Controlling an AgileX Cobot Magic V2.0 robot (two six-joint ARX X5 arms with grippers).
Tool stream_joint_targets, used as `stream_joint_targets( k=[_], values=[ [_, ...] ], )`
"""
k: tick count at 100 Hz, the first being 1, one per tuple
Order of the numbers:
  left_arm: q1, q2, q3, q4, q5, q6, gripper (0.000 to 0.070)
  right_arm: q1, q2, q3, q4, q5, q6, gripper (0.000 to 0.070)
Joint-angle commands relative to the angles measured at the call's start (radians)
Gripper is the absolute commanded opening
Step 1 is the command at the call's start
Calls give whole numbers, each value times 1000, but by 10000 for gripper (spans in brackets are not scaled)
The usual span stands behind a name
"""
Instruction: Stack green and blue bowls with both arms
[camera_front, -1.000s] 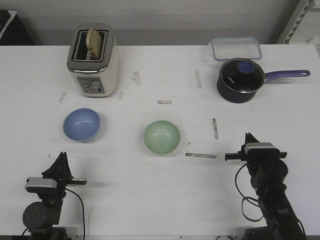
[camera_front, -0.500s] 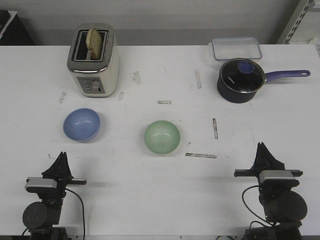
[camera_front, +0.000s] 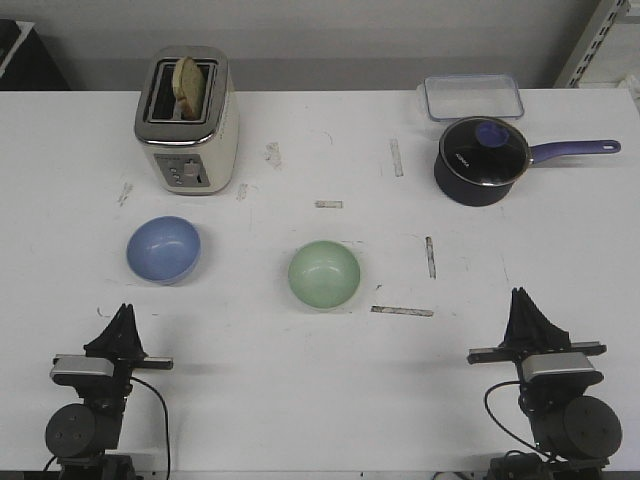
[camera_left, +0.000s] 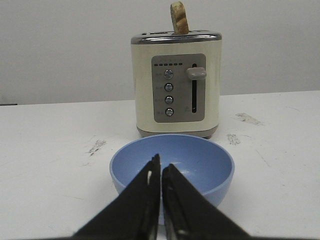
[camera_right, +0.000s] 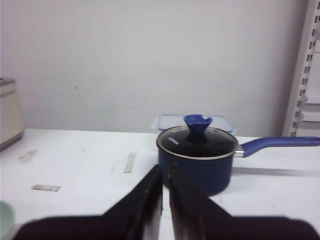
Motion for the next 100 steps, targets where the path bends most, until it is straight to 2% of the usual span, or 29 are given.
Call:
stream_joint_targets(
  k=[1, 50, 75, 100],
  values=[
    [2, -2, -22, 15, 2, 13, 1, 1, -2, 5, 10, 11, -5, 12],
    [2, 8, 38, 20, 2, -12, 1, 1, -2, 5, 10, 12, -5, 12],
    [2, 114, 229, -153, 2, -11, 1, 1, -2, 5, 10, 12, -5, 12],
    [2, 327, 434, -341, 2, -14, 1, 1, -2, 5, 10, 12, -5, 12]
  ],
)
